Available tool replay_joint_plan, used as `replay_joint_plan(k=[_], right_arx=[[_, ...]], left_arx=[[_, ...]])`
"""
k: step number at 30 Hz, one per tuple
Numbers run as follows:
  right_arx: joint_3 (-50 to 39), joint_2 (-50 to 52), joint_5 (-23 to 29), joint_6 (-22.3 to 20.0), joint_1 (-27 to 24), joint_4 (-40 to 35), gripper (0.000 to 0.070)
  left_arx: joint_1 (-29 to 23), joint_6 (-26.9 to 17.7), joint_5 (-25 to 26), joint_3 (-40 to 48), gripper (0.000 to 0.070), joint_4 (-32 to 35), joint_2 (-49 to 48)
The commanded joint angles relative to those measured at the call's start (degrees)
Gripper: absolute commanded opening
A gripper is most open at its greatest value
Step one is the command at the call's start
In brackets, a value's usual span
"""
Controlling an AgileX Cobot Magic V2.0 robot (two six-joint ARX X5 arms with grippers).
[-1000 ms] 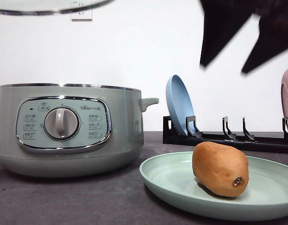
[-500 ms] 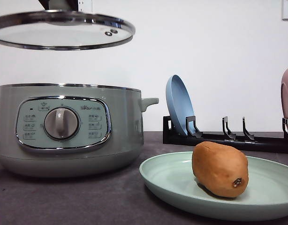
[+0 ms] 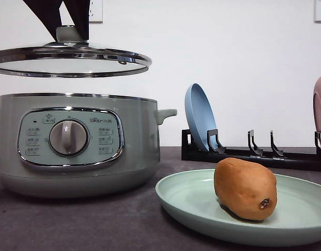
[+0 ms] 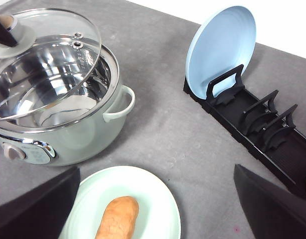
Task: Transfer potato from steamer to green plate
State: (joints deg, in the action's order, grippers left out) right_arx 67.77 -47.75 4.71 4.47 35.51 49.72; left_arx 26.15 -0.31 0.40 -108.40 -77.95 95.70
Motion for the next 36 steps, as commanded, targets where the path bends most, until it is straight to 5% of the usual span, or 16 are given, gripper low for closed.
replay_joint_plan(k=[1,36], right_arx=[[0.9,-0.4,0.0,-0.4,0.2,-0.1,0.0622],[0.9,-0.4,0.0,-0.4,0.2,0.7,0.0622]], left_arx=[[0.2,-0.7,0.2,-1.9,0.0,1.5,0.9],[0.0,-1.8,0.2,-1.9,0.0,4.1,7.5]])
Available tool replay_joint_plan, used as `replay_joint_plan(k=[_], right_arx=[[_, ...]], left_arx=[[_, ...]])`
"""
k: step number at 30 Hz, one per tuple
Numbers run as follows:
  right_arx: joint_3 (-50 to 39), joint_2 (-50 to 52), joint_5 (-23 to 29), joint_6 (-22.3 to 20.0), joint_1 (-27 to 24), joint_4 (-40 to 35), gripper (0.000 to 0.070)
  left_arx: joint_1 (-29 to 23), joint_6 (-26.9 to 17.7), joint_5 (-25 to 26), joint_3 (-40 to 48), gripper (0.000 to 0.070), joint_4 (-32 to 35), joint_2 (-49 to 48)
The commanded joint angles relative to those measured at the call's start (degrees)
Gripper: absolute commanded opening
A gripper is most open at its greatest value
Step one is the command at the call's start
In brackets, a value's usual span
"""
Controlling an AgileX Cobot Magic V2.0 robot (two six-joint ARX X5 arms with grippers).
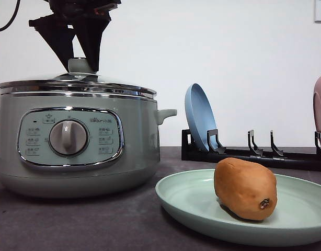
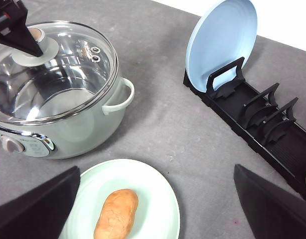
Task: Transfer potato from steamer to green plate
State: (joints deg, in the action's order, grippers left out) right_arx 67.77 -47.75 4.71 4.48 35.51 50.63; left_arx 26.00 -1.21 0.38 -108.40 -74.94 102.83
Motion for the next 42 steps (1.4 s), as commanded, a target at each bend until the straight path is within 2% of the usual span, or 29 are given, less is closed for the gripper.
replay_joint_plan(k=[1,22,25,28,42], right_arx=[[0.9,-0.4,0.0,-0.4,0.2,-0.2,0.0622],[0.9,-0.4,0.0,-0.5,0.2,0.4,0.0622],[0.9,-0.4,0.0,-0.5,0.2,0.4,0.0622],[0.9,-0.5,0.0,-0.6,0.2,0.4,0.0622],[0.9,-0.4,0.0,-0.7,0.2,0.4,0.0622]], left_arx=[[0.2,-0.9,0.2,-1.9,0.0,1.1,0.4],[0.2,-0.9,0.2,-1.9,0.0,0.4,2.6],[0.2,-0.9,0.2,-1.9,0.0033,0.1,2.6],[0.2,-1.1,0.2,-1.9,0.001,0.5,2.6],[0.3,-1.2,-1.1,-1.9,0.0009,1.3,2.5]])
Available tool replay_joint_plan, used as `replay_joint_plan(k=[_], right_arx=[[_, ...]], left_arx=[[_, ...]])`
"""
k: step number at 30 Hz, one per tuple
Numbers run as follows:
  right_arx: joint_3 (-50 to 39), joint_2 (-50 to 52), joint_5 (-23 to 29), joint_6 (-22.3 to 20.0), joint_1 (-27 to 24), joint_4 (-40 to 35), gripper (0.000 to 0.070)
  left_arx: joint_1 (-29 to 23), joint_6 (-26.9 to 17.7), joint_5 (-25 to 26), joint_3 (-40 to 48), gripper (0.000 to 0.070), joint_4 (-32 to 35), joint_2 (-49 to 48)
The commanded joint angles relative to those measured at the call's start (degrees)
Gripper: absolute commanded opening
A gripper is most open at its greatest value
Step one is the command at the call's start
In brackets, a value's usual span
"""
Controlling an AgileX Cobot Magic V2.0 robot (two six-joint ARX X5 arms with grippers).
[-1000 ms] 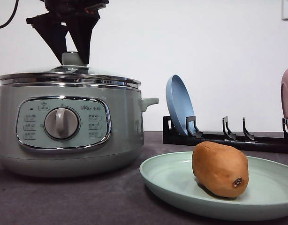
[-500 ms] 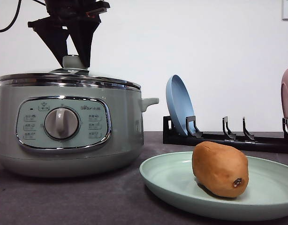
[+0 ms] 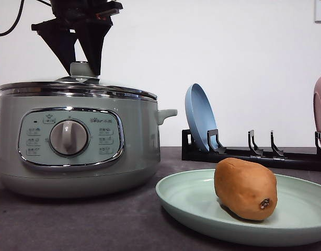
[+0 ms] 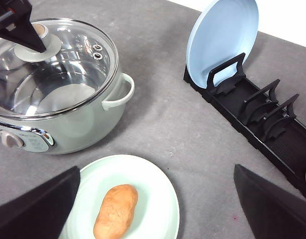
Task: Transfer potato from steamer to green plate
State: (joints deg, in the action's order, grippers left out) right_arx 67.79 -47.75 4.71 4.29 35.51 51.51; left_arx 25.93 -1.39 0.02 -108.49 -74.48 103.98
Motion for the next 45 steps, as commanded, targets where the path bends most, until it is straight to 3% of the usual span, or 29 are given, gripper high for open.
replay_joint_plan(k=[1,19,21,26,28,38,45], right_arx=[[0.9,-0.4,0.0,-0.5,0.2,-0.4,0.0622],[0.9,-0.4,-0.1,-0.5,0.2,-0.4,0.0622],[0.9,-0.4,-0.2,-0.5,0.2,-0.4,0.0622],[0.9,-0.4,-0.2,-0.5,0.2,-0.4,0.0622],[0.9,-0.4,-0.2,-0.4,0.2,-0.4,0.0622],[0.9,-0.4,-0.9,-0.3,0.2,-0.3,0.0622],[0.9,-0.5,-5.0,0.2,0.2,2.0,0.0621]], left_arx=[[0.3,-1.0,-0.7,-1.8,0.0009,0.8,1.3],[1.0,-0.5,-1.5,-1.8,0.0031,-0.9,0.0],[1.0,-0.3,-1.0,-1.8,0.0071,-1.4,0.0],[1.0,0.6,0.5,-1.8,0.0412,-1.7,0.0],[1.0,0.6,0.5,-1.8,0.0484,-2.0,-0.2],[1.0,0.6,0.4,-1.8,0.0492,-2.0,-7.5],[1.3,0.8,0.9,-1.8,0.0475,-6.3,-16.7]])
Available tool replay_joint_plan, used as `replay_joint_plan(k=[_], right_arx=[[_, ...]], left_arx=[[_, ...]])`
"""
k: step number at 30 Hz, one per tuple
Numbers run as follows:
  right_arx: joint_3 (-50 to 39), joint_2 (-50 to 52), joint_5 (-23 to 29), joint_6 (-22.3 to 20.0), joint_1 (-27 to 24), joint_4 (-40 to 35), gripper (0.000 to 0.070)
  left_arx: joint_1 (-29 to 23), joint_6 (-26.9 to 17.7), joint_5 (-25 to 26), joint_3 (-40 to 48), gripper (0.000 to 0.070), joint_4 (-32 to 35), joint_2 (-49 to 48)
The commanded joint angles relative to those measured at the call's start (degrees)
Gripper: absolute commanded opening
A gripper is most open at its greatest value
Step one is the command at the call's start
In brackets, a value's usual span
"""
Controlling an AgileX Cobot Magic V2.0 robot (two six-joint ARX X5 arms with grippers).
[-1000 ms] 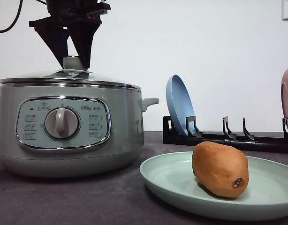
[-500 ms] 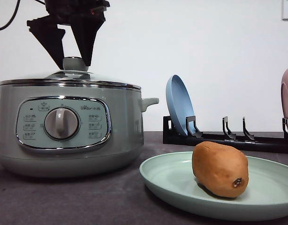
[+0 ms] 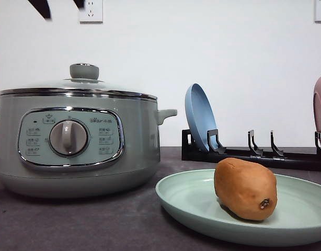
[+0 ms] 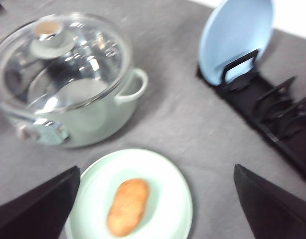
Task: Transfer potato from steamer to green plate
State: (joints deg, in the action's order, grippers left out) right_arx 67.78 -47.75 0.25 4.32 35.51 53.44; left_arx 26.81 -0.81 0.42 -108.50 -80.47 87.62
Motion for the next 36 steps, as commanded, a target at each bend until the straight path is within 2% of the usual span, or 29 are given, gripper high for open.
replay_joint_plan(k=[1,9,13,15,16,18,19,21,22,23,36], right_arx=[[0.9,-0.5,-1.5,0.2,0.3,0.7,0.0621],[0.9,-0.5,-12.6,1.5,0.3,7.8,0.0621],[0.9,-0.5,-17.9,1.7,0.3,10.9,0.0619],[0.9,-0.5,-20.0,1.7,0.2,12.0,0.06],[0.9,-0.5,-20.7,1.7,0.3,12.5,0.0572],[0.9,-0.5,-21.5,1.7,0.3,13.2,0.0449],[0.9,-0.5,-21.5,1.6,0.3,13.4,0.0345],[0.9,-0.5,-21.4,1.3,0.3,13.6,0.0096],[0.9,-0.5,-21.4,1.2,0.3,13.6,0.0031],[0.9,-0.5,-21.4,1.1,0.3,13.5,0.0],[0.9,-0.4,-21.2,1.0,0.3,12.2,0.0]], left_arx=[[0.5,0.4,0.8,-1.8,0.0473,-0.9,-1.5],[0.6,1.1,4.6,-1.8,0.0467,-2.1,-10.4],[0.6,1.7,4.7,-1.8,0.0462,-2.1,-12.8],[0.6,1.7,4.7,-1.8,0.0416,-2.1,-13.5],[0.6,1.7,4.7,-1.8,0.037,-2.1,-13.8],[0.6,1.7,4.8,-1.8,0.0269,-2.1,-14.1],[0.6,1.7,4.8,-1.8,0.02,-2.1,-14.1],[0.6,1.7,4.8,-1.8,0.0019,-2.1,-14.2],[0.6,1.7,4.8,-1.8,0.0005,-2.1,-14.2],[0.6,1.7,4.8,-1.8,0.0,-2.1,-14.2],[0.6,1.7,4.7,-1.8,0.0,-2.1,-14.2]])
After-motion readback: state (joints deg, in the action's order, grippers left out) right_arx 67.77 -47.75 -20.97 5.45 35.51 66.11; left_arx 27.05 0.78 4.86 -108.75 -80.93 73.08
